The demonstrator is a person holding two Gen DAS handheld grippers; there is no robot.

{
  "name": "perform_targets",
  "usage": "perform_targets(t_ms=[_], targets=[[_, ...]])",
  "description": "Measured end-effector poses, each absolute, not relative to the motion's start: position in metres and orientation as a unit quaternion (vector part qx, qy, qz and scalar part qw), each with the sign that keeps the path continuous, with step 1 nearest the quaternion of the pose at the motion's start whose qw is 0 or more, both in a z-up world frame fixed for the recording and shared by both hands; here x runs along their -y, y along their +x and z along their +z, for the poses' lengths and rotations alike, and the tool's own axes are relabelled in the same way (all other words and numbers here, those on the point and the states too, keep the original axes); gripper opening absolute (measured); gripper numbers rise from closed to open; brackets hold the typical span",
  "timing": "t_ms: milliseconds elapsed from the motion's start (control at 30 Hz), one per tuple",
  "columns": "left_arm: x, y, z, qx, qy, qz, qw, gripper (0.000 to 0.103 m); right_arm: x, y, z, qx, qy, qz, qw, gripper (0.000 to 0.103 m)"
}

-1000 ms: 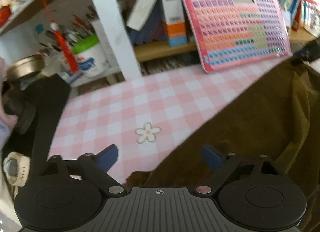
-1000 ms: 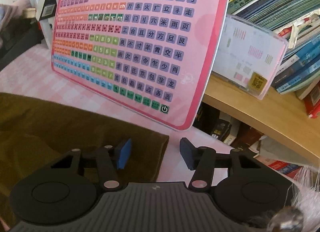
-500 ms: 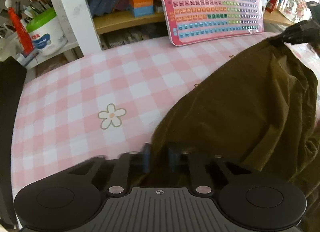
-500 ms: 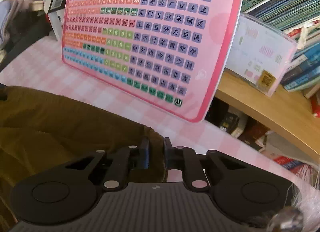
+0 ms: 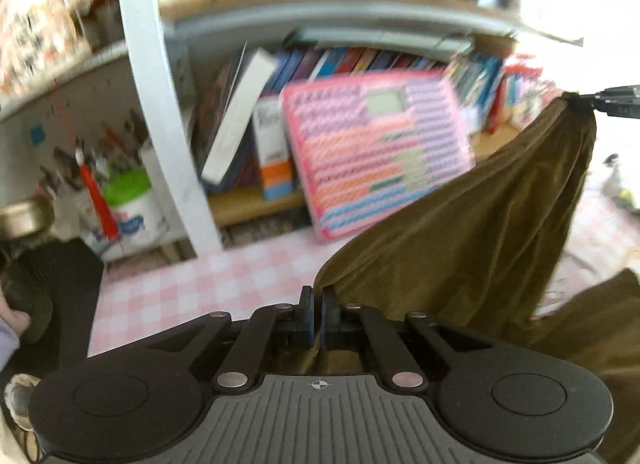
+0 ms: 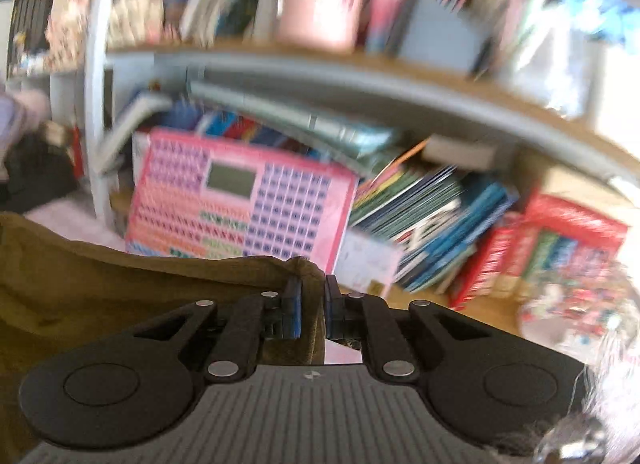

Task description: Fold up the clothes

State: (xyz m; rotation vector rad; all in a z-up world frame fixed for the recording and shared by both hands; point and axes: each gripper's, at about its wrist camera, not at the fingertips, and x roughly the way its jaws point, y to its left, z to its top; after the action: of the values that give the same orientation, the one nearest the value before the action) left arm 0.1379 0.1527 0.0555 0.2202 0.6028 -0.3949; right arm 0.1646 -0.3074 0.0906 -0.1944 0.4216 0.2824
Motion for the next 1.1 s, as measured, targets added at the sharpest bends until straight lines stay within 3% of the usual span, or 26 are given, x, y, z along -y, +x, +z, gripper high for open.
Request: perform_targets(t_ms=[233,400,567,633,667,733,833,933,1000,1100], targets=[[-0.160,0.047,0.045,-0.286,0.096,-0.241,0.923,0.002,0.316,-0.004,0.098,-0.233,-0.044,0.099,0.966,0.009],[-0.171,0.008,-0.001,-0.347,0.054,-0.254,0.901,0.004,0.307,-0.092,0.037,-0.343,0.025,0.051,0.938,0.010],[-0.180,-0.004,-0.027,-0.390,0.005,-0.214,0.896,0.020,0.297,-0.122,-0.014,-0.411,0.102,-0.026,0.906,0.015],[-0.187,-0.014,-0.029,-0.393,-0.021,-0.195,0.898,0.028,0.298,-0.130,-0.025,-0.428,0.151,-0.065,0.888,0.031],[-0.191,-0.019,-0.029,-0.394,-0.038,-0.186,0.899,0.035,0.300,-0.134,-0.027,-0.435,0.187,-0.089,0.877,0.032],[-0.204,-0.029,-0.028,-0.397,-0.105,-0.176,0.895,0.044,0.302,-0.145,-0.027,-0.431,0.243,-0.098,0.864,0.036],[-0.229,-0.032,-0.045,-0.416,-0.296,-0.168,0.843,0.054,0.301,-0.156,-0.023,-0.418,0.305,-0.088,0.851,0.041],[-0.243,-0.025,-0.071,-0.416,-0.464,-0.150,0.767,0.054,0.301,-0.158,-0.020,-0.398,0.384,-0.069,0.830,0.046],[-0.242,-0.016,-0.080,-0.412,-0.507,-0.134,0.745,0.054,0.302,-0.157,-0.021,-0.384,0.440,-0.058,0.810,0.054],[-0.237,-0.001,-0.088,-0.405,-0.545,-0.121,0.724,0.054,0.306,-0.152,-0.026,-0.360,0.519,-0.061,0.773,0.056]])
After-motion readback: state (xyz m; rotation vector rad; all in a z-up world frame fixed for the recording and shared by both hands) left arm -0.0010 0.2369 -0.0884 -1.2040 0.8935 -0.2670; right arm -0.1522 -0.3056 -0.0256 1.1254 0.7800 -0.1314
